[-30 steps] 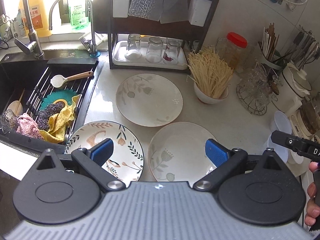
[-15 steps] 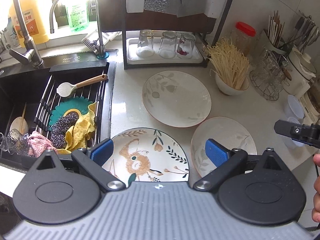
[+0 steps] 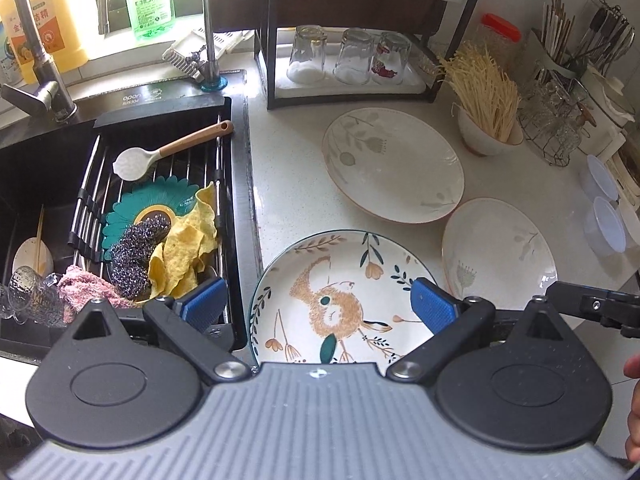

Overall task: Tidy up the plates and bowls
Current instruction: 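Close both grippers on the rim of the floral plate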

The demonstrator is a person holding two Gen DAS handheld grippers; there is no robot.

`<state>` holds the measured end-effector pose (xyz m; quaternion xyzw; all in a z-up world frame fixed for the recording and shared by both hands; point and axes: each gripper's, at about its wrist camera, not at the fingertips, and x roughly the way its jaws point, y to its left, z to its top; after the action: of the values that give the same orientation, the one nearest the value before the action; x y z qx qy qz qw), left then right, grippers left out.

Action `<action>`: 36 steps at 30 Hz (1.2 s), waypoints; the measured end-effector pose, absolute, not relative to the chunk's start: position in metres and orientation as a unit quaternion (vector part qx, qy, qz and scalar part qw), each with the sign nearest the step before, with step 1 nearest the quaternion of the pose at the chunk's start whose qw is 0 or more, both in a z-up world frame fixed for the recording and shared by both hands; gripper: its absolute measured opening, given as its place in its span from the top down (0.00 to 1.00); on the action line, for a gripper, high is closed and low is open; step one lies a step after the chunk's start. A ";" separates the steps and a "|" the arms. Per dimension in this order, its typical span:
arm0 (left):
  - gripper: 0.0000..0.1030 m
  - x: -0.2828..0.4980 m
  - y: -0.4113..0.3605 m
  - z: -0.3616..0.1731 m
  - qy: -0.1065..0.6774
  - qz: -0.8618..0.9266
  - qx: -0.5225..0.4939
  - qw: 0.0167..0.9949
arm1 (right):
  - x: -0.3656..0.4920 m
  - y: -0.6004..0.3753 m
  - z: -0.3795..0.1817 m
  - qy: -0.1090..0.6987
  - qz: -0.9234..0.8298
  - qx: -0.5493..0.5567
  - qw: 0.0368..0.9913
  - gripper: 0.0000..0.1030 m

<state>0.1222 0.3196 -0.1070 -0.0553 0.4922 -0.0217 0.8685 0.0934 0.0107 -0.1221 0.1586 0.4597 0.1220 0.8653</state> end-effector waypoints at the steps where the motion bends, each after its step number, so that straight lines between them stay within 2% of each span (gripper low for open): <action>1: 0.03 0.122 0.323 -0.111 0.495 -0.021 -0.058 0.867 | 0.094 0.014 -0.126 0.464 0.128 0.165 0.861 0.04; 4: 0.03 0.123 0.331 -0.123 0.505 -0.024 -0.068 0.860 | 0.097 0.023 -0.134 0.482 0.144 0.179 0.846 0.13; 6: 0.04 0.124 0.335 -0.131 0.515 -0.032 -0.070 0.854 | 0.099 0.027 -0.138 0.489 0.155 0.187 0.838 0.23; 8: 0.04 0.127 0.340 -0.142 0.534 -0.034 -0.081 0.841 | 0.101 0.031 -0.143 0.498 0.166 0.199 0.828 0.26; 10: 0.04 0.127 0.347 -0.151 0.538 -0.031 -0.101 0.836 | 0.105 0.033 -0.149 0.509 0.185 0.231 0.809 0.37; 13: 0.05 0.127 0.358 -0.162 0.543 -0.023 -0.124 0.830 | 0.110 0.042 -0.156 0.524 0.185 0.229 0.799 0.42; 15: 0.12 0.129 0.363 -0.170 0.557 -0.023 -0.133 0.819 | 0.112 0.046 -0.163 0.536 0.192 0.233 0.789 0.49; 20: 0.25 0.132 0.371 -0.181 0.564 -0.022 -0.165 0.809 | 0.115 0.054 -0.180 0.567 0.191 0.241 0.764 0.58; 22: 0.27 0.135 0.372 -0.187 0.567 -0.018 -0.173 0.805 | 0.114 0.055 -0.187 0.573 0.186 0.244 0.760 0.59; 26: 0.43 0.143 0.380 -0.198 0.569 -0.013 -0.193 0.799 | 0.117 0.055 -0.199 0.586 0.170 0.252 0.751 0.64; 34: 0.68 0.161 0.385 -0.204 0.559 -0.009 -0.194 0.806 | 0.123 0.048 -0.213 0.583 0.139 0.257 0.758 0.65; 36: 0.77 0.162 0.388 -0.206 0.553 -0.006 -0.195 0.810 | 0.125 0.049 -0.217 0.584 0.136 0.251 0.759 0.70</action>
<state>0.1615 0.3882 -0.2058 -0.1949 0.5531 -0.0058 0.8099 0.1250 0.0491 -0.2171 0.2514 0.5843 0.1362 0.7595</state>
